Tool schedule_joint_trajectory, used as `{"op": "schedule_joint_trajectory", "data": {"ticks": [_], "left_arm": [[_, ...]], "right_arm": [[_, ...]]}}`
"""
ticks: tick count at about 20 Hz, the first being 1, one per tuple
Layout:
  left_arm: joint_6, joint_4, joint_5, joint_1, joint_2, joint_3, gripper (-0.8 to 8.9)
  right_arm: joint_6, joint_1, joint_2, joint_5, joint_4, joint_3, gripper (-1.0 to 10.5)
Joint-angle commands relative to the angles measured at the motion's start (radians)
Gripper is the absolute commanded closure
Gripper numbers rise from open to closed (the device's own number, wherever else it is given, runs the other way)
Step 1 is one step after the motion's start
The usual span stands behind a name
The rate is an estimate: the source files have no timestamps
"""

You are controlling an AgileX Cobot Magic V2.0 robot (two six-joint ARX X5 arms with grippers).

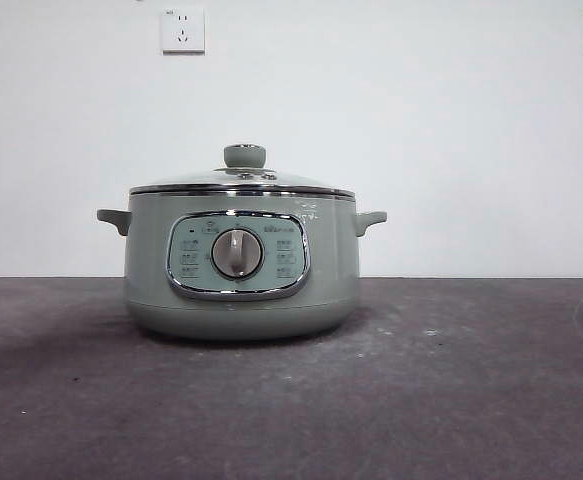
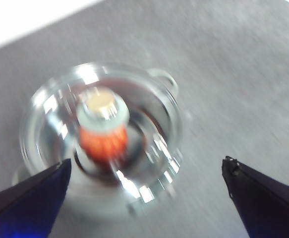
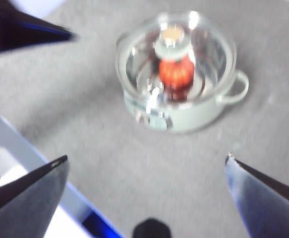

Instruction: Pick up the pumpkin,open the lid,put the pumpkin in the pot,close the lid

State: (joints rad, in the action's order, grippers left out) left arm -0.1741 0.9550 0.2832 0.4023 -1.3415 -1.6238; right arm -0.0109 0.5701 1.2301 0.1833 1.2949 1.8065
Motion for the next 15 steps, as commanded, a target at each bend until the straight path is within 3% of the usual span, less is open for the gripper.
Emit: {"op": "schedule_joint_trajectory", "data": {"ticks": [1,2,3,15], "left_arm": [[-0.006,0.065,0.057,0.002,0.048,-0.001,7.01],[-0.006,0.089,0.079,0.002,0.072,-0.001,8.41],[-0.006,0.106,0.093,0.002,0.093,-0.001,8.19],[-0.006,0.202,0.088,0.002,0.169,-0.001,8.17]], "right_arm": [[0.002,0.002,-0.003,0.002,0.025,0.001,6.7],[-0.005,0.002,-0.003,0.002,0.033,0.001,8.4],[-0.016,0.002,-0.003,0.002,0.037,0.001,9.8],[0.005,-0.001,-0.011,-0.006,0.031,0.001,9.5]]}}
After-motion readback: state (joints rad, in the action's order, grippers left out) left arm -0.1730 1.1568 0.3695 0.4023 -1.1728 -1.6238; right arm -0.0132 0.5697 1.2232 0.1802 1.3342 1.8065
